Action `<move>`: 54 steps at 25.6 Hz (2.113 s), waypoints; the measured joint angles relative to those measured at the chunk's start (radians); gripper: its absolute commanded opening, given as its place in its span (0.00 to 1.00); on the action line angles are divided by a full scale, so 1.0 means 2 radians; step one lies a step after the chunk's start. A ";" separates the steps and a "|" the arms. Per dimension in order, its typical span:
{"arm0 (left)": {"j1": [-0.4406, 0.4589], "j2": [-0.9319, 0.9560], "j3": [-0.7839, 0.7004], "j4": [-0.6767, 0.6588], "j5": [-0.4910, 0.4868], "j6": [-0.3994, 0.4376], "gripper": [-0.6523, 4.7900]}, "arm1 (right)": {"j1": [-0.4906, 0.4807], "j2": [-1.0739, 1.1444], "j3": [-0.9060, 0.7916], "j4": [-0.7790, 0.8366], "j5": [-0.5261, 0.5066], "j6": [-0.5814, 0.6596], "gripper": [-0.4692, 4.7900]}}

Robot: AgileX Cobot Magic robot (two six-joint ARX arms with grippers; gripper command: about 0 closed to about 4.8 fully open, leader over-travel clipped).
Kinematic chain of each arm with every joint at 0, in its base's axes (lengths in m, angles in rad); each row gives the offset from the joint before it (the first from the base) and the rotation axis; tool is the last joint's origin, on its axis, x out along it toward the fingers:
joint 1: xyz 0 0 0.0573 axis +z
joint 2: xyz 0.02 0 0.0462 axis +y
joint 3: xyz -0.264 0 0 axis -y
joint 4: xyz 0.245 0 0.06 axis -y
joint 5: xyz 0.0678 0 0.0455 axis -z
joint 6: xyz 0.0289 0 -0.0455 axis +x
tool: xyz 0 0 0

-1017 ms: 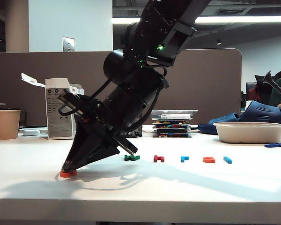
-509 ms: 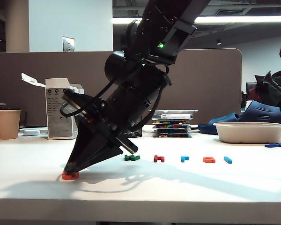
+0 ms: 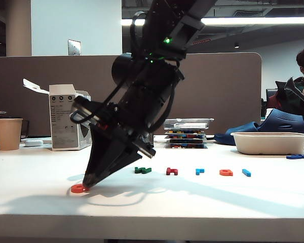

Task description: Select the appropriate letters from the row of letter magnets placed on the table to arrange into the word "car".

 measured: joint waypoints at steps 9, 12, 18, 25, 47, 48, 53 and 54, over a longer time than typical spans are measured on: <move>0.000 0.000 0.000 0.000 0.000 0.000 0.11 | -0.001 -0.001 0.009 -0.014 0.021 0.000 0.08; 0.000 0.000 0.000 0.000 0.000 0.000 0.11 | -0.003 -0.001 0.009 -0.018 0.028 0.000 0.08; 0.000 0.000 0.000 0.000 0.000 0.000 0.11 | -0.004 -0.003 0.009 -0.042 0.028 0.000 0.08; 0.000 0.000 0.000 0.000 0.000 0.000 0.11 | -0.001 -0.003 0.009 -0.057 0.006 -0.001 0.08; 0.000 0.000 0.000 0.000 0.000 0.000 0.11 | -0.001 -0.003 0.009 -0.026 0.005 0.002 0.08; 0.000 0.000 0.000 0.000 0.000 0.000 0.11 | -0.001 -0.003 0.009 -0.026 0.002 0.002 0.08; 0.000 0.000 0.000 0.000 0.000 0.000 0.11 | -0.001 -0.003 0.009 -0.026 -0.001 0.003 0.08; 0.000 0.000 0.000 0.000 0.000 0.000 0.11 | -0.001 -0.002 0.009 -0.026 -0.001 0.003 0.08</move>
